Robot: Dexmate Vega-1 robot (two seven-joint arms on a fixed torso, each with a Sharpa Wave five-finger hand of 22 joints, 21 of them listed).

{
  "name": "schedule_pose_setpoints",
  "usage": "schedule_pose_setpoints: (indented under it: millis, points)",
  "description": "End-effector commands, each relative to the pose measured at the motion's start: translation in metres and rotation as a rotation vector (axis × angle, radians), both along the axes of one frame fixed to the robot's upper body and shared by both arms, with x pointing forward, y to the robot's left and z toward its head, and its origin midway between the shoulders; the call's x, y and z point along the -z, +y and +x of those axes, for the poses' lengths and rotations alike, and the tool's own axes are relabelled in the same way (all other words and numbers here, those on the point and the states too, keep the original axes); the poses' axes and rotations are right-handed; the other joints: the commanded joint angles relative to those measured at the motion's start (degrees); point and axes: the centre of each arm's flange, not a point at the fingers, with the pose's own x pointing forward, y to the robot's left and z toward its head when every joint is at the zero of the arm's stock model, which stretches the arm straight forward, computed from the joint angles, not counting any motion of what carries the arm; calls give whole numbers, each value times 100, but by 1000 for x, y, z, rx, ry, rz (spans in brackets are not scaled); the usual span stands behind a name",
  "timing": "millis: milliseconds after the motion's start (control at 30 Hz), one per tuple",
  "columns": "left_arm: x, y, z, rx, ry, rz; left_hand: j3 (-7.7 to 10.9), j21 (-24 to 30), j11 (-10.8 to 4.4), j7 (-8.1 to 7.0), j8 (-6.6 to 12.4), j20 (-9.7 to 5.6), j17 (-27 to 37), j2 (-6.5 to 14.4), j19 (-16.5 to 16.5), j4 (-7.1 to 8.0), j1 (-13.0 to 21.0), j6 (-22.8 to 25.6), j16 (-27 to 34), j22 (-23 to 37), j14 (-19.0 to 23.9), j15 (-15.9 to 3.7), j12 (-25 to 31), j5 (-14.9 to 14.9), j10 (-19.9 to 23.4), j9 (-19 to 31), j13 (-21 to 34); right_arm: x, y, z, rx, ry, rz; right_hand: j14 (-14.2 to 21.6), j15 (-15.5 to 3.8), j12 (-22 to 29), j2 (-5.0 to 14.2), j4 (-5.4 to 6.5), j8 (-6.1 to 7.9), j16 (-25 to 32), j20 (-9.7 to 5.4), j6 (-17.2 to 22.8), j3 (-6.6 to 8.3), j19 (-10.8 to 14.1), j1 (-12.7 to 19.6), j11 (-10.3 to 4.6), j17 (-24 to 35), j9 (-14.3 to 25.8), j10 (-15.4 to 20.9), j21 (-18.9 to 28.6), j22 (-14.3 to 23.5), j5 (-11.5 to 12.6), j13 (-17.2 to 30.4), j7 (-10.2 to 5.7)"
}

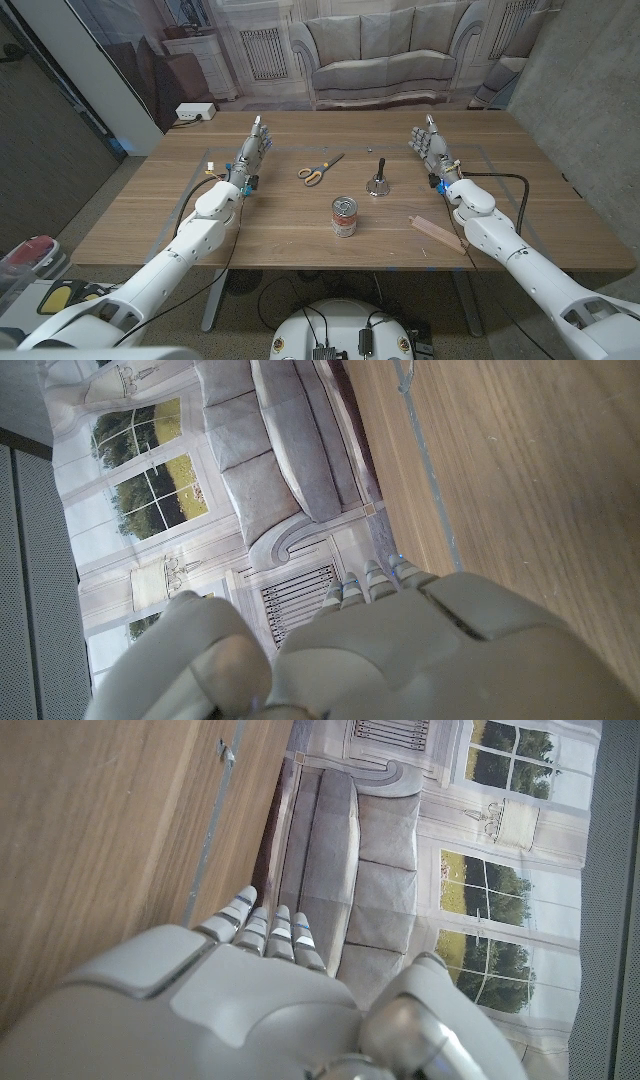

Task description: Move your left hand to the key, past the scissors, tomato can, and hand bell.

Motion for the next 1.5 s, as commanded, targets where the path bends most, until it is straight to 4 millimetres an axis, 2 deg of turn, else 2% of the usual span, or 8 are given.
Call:
schedule_pose_setpoints:
  millis: [33, 433, 867, 1067, 1200, 1267, 1400, 1500]
  points:
    - [-2, -3, -5, -5, -11, -1, -47, 30, -10, -11, 38, -277, 7, 9, -29, 6, 42, -36, 30, 8, -51, -3, 37, 28, -51, 31, 8, -3, 0, 1, -6, -2, -9, -10, 71, 29, 5, -6, 39, 19, -43, 47, 40, 49, 37, -7, 7, 18, 46, 23, 29, 21, 17, -12]
    - [-3, -2, -7, -13, -10, 18, -65, 74, -16, 10, 89, -338, 4, 44, 115, -25, 104, 152, 83, 4, 148, 12, 102, 37, 178, 31, 9, -1, -2, -6, 4, -3, -24, -3, 72, 26, 12, -10, 36, 20, -41, 46, 35, 61, 40, -8, 7, 18, 50, 3, 29, 19, 17, -14]
    - [-3, 5, -23, -44, -39, 23, -63, 97, -6, -27, 112, -291, 3, 87, 220, -55, 175, 272, 97, 2, 260, -17, 128, 44, 306, 32, 10, -3, -5, -6, 0, -19, -20, 0, 69, 24, 18, -14, 34, 19, -40, 46, 28, 69, 42, -5, 7, 18, 56, -18, 30, 16, 18, -14]
    - [-5, 5, -24, -48, -51, 35, -58, 112, -38, -37, 144, -263, 4, 115, 292, -77, 226, 400, 108, 3, 343, -20, 141, 49, 386, 32, 11, 0, -7, -10, 2, -21, -24, 0, 70, 22, 20, -16, 33, 18, -38, 47, 25, 75, 43, -3, 7, 18, 56, -27, 30, 15, 18, -18]
    - [-2, 4, -28, -77, -73, -3, -50, 150, -96, -125, 208, -180, 7, 165, 452, -116, 319, 669, 136, 8, 523, -70, 184, 54, 593, 34, 14, 0, -7, -12, 3, -20, -27, 3, 71, 22, 20, -17, 34, 18, -33, 50, 23, 75, 44, -4, 7, 19, 59, -34, 31, 14, 18, -21]
    - [-1, 4, -31, -85, -80, -6, -33, 181, -148, -116, 239, -147, 9, 206, 568, -143, 388, 814, 157, 13, 649, -87, 208, 57, 718, 35, 15, -1, -8, -13, 4, -23, -29, -2, 72, 24, 21, -18, 34, 16, -33, 52, 21, 77, 44, -1, 7, 19, 65, -37, 31, 14, 18, -21]
    - [1, 5, -34, -94, -87, 2, 13, 248, -131, -105, 245, -136, 16, 290, 795, -197, 524, 939, 189, 26, 852, -53, 204, 56, 817, 37, 16, -3, -7, -15, 8, -30, -41, 2, 74, 25, 22, -19, 35, 17, -27, 55, 18, 77, 44, 4, 7, 19, 72, -45, 31, 13, 18, -28]
    - [3, 6, -38, -101, -95, -1, 33, 259, -156, -113, 251, -79, 20, 324, 840, -219, 578, 997, 189, 33, 897, -21, 201, 51, 850, 38, 17, -4, -7, -16, 9, -31, -45, 3, 75, 23, 24, -21, 35, 17, -28, 58, 16, 80, 45, 0, 7, 19, 69, -51, 32, 12, 18, -26]
